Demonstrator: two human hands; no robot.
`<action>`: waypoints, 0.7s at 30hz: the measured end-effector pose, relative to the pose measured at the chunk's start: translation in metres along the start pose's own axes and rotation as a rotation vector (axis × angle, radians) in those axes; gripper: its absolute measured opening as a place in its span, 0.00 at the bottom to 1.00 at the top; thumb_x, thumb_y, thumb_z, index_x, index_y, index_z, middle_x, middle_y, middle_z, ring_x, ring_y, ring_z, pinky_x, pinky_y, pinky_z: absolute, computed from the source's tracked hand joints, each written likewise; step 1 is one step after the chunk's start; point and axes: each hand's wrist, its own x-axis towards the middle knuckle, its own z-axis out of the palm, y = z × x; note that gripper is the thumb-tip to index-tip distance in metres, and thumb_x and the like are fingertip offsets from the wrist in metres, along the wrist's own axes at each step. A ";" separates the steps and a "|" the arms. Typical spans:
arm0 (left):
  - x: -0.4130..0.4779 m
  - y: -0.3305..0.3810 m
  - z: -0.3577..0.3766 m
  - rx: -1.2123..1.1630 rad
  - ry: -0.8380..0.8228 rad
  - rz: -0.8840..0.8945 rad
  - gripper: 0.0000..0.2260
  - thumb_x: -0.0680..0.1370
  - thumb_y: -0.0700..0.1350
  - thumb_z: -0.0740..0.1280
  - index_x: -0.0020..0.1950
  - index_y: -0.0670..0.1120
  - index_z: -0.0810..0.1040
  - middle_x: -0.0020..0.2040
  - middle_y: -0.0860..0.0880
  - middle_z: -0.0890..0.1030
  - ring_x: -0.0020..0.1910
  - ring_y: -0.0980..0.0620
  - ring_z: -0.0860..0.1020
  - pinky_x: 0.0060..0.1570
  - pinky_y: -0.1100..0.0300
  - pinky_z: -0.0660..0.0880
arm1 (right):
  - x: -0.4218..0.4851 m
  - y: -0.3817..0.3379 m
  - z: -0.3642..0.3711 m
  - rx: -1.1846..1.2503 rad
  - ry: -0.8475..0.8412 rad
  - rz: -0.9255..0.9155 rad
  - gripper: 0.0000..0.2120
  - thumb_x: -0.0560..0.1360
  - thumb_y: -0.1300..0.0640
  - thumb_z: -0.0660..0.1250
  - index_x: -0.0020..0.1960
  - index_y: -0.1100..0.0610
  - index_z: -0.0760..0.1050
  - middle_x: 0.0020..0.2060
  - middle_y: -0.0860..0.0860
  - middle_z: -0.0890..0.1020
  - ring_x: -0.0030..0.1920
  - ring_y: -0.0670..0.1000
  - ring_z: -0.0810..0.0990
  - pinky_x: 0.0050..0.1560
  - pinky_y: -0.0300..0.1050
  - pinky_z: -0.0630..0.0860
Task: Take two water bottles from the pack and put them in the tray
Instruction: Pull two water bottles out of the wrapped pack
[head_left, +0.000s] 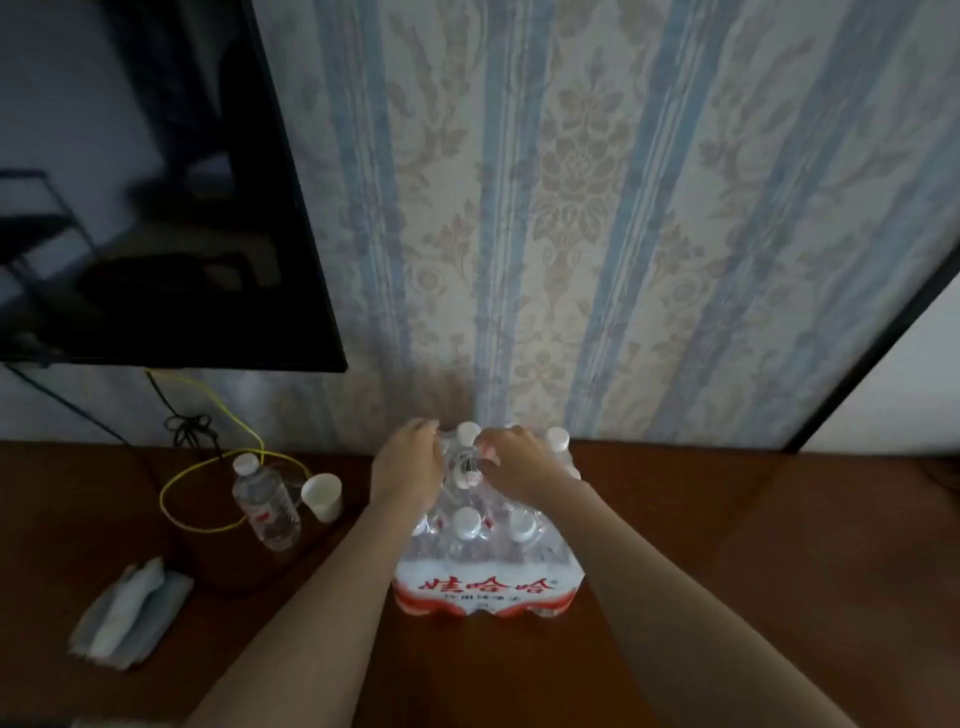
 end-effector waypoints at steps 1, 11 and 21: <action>-0.004 -0.001 0.005 -0.006 -0.016 -0.006 0.13 0.81 0.39 0.58 0.64 0.41 0.74 0.64 0.44 0.76 0.63 0.43 0.74 0.59 0.49 0.73 | -0.001 -0.002 0.007 -0.052 -0.014 0.007 0.17 0.77 0.55 0.62 0.64 0.55 0.71 0.59 0.58 0.78 0.59 0.60 0.75 0.59 0.53 0.71; -0.016 -0.023 0.038 0.059 0.064 0.128 0.16 0.82 0.40 0.58 0.70 0.42 0.70 0.73 0.44 0.67 0.72 0.48 0.64 0.68 0.54 0.64 | -0.005 0.004 0.020 0.178 0.303 -0.056 0.09 0.72 0.67 0.65 0.48 0.59 0.81 0.45 0.55 0.85 0.46 0.55 0.81 0.49 0.47 0.75; -0.018 -0.026 0.042 -0.043 0.088 0.113 0.17 0.83 0.42 0.56 0.72 0.45 0.67 0.75 0.48 0.64 0.75 0.52 0.57 0.72 0.55 0.57 | -0.061 0.059 -0.008 0.688 0.300 0.119 0.13 0.69 0.63 0.58 0.27 0.65 0.72 0.22 0.53 0.73 0.25 0.48 0.69 0.30 0.41 0.67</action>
